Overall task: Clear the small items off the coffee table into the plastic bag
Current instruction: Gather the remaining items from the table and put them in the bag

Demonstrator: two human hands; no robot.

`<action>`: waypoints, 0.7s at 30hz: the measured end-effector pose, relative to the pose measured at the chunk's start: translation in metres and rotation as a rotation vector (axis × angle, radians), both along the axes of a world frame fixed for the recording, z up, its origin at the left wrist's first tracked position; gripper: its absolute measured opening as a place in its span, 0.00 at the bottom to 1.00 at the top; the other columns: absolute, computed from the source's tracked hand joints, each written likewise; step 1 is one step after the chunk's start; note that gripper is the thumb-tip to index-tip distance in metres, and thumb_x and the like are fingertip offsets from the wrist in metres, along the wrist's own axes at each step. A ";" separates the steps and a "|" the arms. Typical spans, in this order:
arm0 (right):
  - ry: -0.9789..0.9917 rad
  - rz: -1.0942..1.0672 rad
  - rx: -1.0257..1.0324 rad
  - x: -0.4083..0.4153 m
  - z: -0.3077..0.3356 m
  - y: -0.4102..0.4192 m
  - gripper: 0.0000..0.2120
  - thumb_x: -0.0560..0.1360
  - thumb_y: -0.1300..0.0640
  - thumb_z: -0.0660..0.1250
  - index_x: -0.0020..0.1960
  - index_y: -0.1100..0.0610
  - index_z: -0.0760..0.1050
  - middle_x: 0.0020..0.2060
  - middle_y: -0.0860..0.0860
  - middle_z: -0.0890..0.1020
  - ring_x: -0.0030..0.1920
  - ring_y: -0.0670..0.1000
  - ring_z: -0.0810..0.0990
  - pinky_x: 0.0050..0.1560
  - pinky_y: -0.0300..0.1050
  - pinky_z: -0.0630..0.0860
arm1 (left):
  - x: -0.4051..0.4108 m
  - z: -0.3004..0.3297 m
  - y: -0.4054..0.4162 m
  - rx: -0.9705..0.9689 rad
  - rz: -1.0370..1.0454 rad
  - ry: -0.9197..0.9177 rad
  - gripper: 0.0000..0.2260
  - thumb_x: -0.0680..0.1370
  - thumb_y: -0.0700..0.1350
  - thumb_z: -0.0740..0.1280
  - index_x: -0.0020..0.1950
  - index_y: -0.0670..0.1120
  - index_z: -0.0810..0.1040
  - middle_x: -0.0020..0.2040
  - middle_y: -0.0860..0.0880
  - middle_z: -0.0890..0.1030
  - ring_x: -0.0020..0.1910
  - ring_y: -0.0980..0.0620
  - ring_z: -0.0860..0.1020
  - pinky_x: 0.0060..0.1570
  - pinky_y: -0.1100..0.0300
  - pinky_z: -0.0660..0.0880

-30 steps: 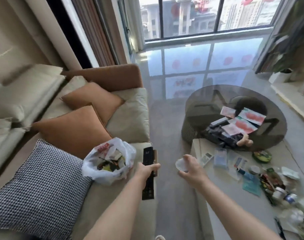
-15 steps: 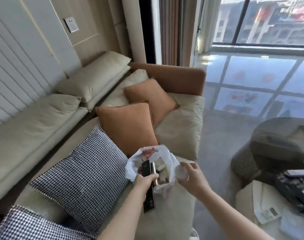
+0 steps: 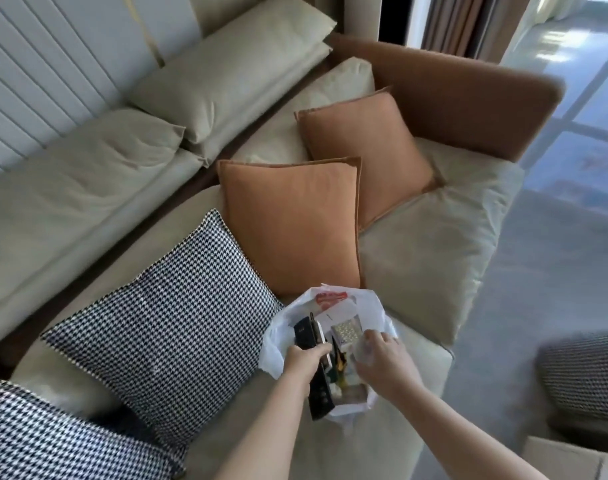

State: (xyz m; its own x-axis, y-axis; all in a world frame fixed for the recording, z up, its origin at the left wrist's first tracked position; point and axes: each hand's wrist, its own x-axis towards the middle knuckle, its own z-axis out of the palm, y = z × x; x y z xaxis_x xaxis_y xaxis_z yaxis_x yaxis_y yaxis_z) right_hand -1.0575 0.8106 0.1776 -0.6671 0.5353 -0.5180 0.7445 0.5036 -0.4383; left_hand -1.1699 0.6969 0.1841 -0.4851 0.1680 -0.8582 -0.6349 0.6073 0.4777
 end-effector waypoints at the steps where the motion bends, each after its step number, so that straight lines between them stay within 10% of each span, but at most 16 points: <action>1: -0.018 0.008 -0.012 -0.006 -0.009 0.004 0.22 0.74 0.53 0.61 0.67 0.52 0.63 0.59 0.51 0.74 0.60 0.52 0.72 0.57 0.45 0.72 | -0.003 -0.012 0.005 -0.016 0.009 -0.015 0.32 0.73 0.50 0.71 0.70 0.41 0.63 0.52 0.46 0.74 0.47 0.49 0.74 0.44 0.56 0.70; 11: -0.002 0.106 -0.005 -0.059 -0.101 0.004 0.23 0.76 0.49 0.61 0.69 0.51 0.62 0.64 0.49 0.70 0.62 0.50 0.71 0.58 0.43 0.72 | -0.034 -0.114 0.034 -0.207 0.087 0.120 0.30 0.70 0.46 0.73 0.69 0.42 0.66 0.61 0.43 0.77 0.58 0.42 0.76 0.59 0.51 0.74; 21: -0.041 0.060 -0.071 -0.047 -0.124 -0.011 0.26 0.78 0.59 0.54 0.75 0.50 0.56 0.71 0.49 0.66 0.68 0.53 0.67 0.59 0.47 0.73 | -0.029 -0.133 0.019 -0.262 -0.107 0.203 0.17 0.76 0.40 0.65 0.66 0.44 0.73 0.51 0.50 0.77 0.46 0.51 0.75 0.46 0.58 0.72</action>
State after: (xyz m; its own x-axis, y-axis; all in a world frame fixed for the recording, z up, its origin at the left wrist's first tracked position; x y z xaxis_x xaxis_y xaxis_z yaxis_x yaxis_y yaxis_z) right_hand -1.1046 0.7999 0.0532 -0.6740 0.4560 -0.5811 0.7322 0.5165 -0.4440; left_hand -1.1987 0.7154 0.0511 -0.6422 0.0136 -0.7665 -0.4691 0.7838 0.4070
